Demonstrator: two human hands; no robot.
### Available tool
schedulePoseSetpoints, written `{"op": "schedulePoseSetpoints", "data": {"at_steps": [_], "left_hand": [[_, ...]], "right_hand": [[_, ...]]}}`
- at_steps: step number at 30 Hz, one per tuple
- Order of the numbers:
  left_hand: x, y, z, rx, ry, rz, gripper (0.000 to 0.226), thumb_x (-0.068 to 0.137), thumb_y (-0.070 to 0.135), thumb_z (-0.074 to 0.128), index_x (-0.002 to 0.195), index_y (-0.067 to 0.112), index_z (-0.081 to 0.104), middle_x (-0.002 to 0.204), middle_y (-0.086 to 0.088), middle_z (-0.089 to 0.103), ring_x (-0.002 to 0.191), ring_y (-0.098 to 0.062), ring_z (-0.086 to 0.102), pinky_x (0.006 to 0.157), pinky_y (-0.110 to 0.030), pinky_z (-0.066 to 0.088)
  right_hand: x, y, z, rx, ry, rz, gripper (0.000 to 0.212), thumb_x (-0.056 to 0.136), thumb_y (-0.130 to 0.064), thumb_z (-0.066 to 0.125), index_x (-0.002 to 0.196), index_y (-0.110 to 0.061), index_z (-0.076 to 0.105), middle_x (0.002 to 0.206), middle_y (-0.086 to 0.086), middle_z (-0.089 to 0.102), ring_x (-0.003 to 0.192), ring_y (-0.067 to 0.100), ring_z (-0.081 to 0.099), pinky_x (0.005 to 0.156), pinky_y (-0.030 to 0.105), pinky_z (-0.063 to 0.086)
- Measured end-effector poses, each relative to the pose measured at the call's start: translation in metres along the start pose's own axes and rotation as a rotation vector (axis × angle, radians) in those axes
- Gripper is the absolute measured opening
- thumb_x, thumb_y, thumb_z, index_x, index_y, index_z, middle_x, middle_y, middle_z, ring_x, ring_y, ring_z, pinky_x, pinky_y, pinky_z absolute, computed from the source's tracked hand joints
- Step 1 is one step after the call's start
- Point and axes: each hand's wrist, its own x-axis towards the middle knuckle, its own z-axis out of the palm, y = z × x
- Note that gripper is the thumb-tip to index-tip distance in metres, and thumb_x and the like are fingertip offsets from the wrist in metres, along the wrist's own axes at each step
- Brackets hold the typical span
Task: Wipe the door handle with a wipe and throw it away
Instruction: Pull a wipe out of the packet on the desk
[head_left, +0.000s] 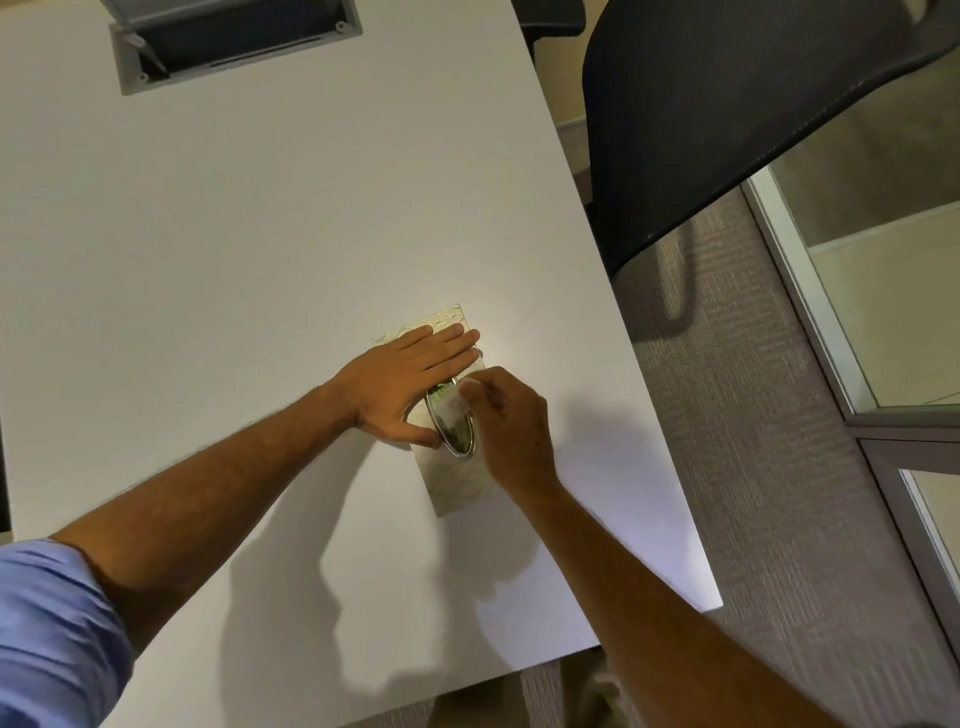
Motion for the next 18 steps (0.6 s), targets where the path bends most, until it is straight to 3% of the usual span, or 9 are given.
{"op": "schedulePoseSetpoints", "data": {"at_steps": [2,4,6,8,11,15,18], "left_hand": [[0.0,0.001,0.0,-0.012,-0.004,-0.016,0.119,0.081,0.09,0.051,0.168,0.019,0.01,0.174,-0.001,0.0,0.16,-0.02,0.0,0.129,-0.036,-0.003],[0.0,0.002,-0.001,-0.059,-0.032,-0.031,0.123,0.078,0.088,0.059,0.168,0.018,0.011,0.174,-0.001,-0.002,0.16,-0.017,-0.005,0.128,-0.035,-0.003],[0.002,0.006,-0.005,-0.154,-0.05,-0.047,0.129,0.074,0.084,0.069,0.167,0.016,0.012,0.173,0.0,-0.002,0.159,-0.013,-0.007,0.128,-0.035,0.0],[0.007,0.015,-0.016,-0.251,-0.033,-0.061,0.132,0.07,0.081,0.076,0.167,0.015,0.015,0.173,0.001,0.003,0.159,-0.012,-0.002,0.129,-0.037,0.006],[0.021,0.029,-0.044,-0.273,0.016,-0.012,0.129,0.072,0.085,0.066,0.164,0.007,0.021,0.172,-0.005,0.009,0.16,-0.022,0.005,0.128,-0.04,0.007],[0.056,0.058,-0.089,-0.291,0.02,0.061,0.117,0.085,0.093,0.035,0.163,0.009,0.016,0.172,-0.007,0.01,0.16,-0.025,0.008,0.129,-0.049,0.011],[0.101,0.1,-0.123,-0.276,0.069,0.152,0.098,0.093,0.075,0.051,0.164,0.018,0.014,0.172,0.003,0.011,0.16,-0.016,0.008,0.128,-0.049,0.014]], "right_hand": [[0.001,-0.003,-0.007,0.119,0.009,0.009,0.019,0.097,-0.017,0.06,0.087,-0.004,0.068,0.083,0.014,0.072,0.081,0.032,0.07,0.071,0.047,0.062],[0.002,-0.008,-0.014,0.258,0.001,0.062,0.016,0.097,-0.014,0.061,0.086,-0.005,0.068,0.084,0.014,0.07,0.082,0.039,0.068,0.072,0.056,0.061],[0.001,-0.015,-0.022,0.374,-0.002,0.134,0.013,0.097,-0.017,0.061,0.088,-0.016,0.07,0.082,0.002,0.071,0.083,0.032,0.071,0.067,0.047,0.065],[-0.002,-0.02,-0.035,0.459,-0.01,0.169,0.011,0.097,-0.026,0.06,0.103,-0.023,0.068,0.092,-0.01,0.072,0.088,0.021,0.073,0.064,0.032,0.064],[-0.007,-0.024,-0.056,0.586,-0.045,0.279,0.041,0.094,-0.037,0.062,0.133,-0.029,0.055,0.122,-0.003,0.065,0.104,0.026,0.071,0.074,0.035,0.063],[-0.012,-0.039,-0.096,0.789,0.028,0.535,0.026,0.102,-0.028,0.053,0.127,-0.034,0.059,0.115,-0.01,0.062,0.1,0.019,0.067,0.067,0.031,0.064],[-0.021,-0.045,-0.149,0.899,0.141,0.589,0.028,0.104,-0.026,0.05,0.131,-0.022,0.058,0.129,0.006,0.061,0.108,0.028,0.066,0.079,0.036,0.063]]}}
